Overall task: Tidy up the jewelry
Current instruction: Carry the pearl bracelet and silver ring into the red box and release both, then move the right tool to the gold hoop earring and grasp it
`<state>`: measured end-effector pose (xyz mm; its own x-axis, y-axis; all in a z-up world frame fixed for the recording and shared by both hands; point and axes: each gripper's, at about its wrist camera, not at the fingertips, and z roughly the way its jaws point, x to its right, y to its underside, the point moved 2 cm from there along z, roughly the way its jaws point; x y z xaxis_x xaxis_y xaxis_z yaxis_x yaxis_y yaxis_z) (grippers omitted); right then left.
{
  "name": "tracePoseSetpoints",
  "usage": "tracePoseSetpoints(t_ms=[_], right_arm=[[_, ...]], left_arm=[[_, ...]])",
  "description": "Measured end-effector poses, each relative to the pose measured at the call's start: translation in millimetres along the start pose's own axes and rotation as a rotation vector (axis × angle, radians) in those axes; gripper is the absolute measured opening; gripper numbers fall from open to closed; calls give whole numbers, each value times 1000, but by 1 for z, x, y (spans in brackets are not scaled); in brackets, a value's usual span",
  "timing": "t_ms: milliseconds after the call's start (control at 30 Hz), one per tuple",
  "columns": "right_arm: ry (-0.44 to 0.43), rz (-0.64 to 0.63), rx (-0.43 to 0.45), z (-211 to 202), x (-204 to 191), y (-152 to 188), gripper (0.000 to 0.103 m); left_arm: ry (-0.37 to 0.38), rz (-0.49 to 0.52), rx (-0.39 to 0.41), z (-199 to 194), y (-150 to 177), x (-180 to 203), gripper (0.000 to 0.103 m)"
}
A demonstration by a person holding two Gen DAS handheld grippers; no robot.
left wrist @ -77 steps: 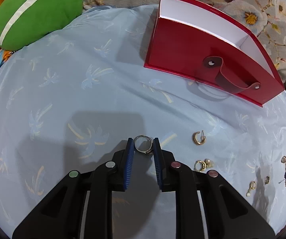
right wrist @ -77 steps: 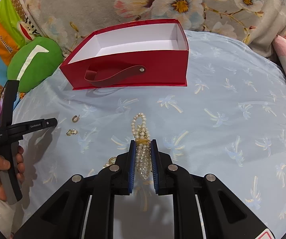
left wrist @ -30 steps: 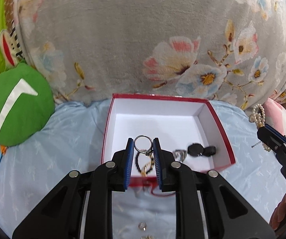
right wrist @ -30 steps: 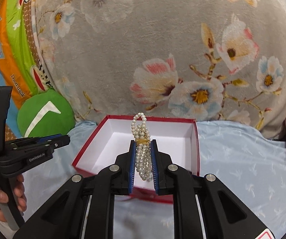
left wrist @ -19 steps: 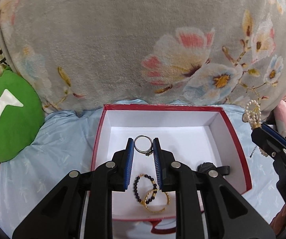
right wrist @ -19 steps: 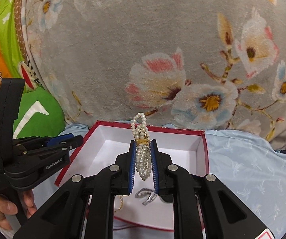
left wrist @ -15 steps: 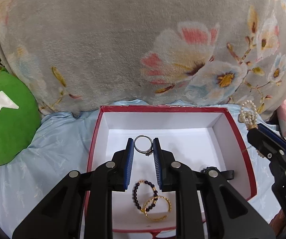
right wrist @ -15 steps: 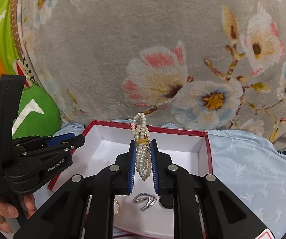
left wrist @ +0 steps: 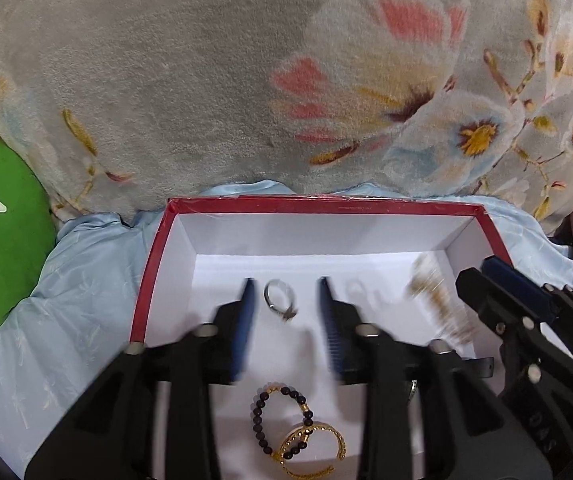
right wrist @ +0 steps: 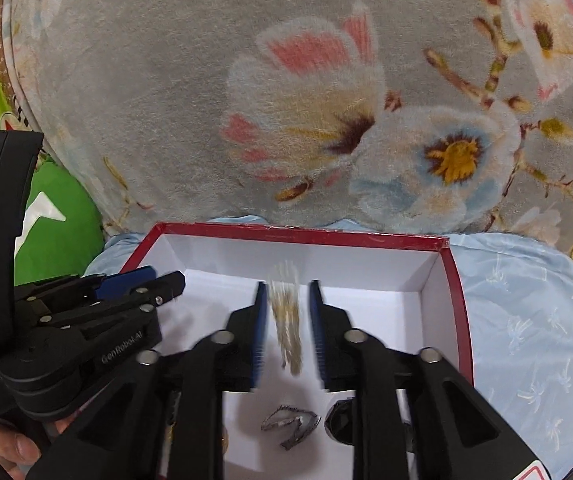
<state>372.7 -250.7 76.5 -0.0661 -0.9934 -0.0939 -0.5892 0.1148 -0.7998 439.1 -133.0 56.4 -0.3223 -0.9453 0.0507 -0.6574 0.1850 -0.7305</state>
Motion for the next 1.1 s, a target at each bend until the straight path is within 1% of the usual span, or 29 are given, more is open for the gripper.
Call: tracePoseSetpoints(t_ms=[33, 67, 100, 133, 167, 267, 400, 567, 667, 700, 867, 967, 1100], right_arm=[[6, 2, 9, -1, 1, 0, 43], [10, 7, 18, -3, 1, 1, 43], [8, 9, 24, -5, 2, 1, 47], [12, 13, 33, -8, 4, 2, 52], [17, 16, 42, -11, 5, 2, 54], [19, 21, 45, -21, 9, 3, 54], [40, 29, 62, -51, 15, 13, 54], [36, 55, 28, -97, 24, 52, 54], [47, 49, -8, -124, 27, 87, 54], [58, 43, -19, -131, 27, 98, 54], [51, 71, -124, -162, 29, 162, 54], [39, 92, -176, -174, 26, 194, 53], [47, 84, -222, -185, 20, 226, 51]], left_arm=[[-12, -4, 3, 0, 0, -1, 62], [-24, -11, 14, 0, 0, -1, 66], [-26, -14, 22, -2, -1, -2, 68], [-28, -18, 21, -2, -1, -3, 74], [-31, -24, 20, -2, -1, -4, 76], [-23, -34, 16, -8, 0, -7, 76], [-25, -44, 35, -34, 8, -15, 76], [-32, -62, 44, -73, 31, -32, 76], [-38, -71, 33, -98, 57, -45, 76], [-45, -76, 27, -106, 70, -50, 76], [-82, -92, -32, -126, 127, -67, 76], [-55, -145, -85, -133, 163, -77, 76], [-46, -186, -143, -141, 205, -83, 76]])
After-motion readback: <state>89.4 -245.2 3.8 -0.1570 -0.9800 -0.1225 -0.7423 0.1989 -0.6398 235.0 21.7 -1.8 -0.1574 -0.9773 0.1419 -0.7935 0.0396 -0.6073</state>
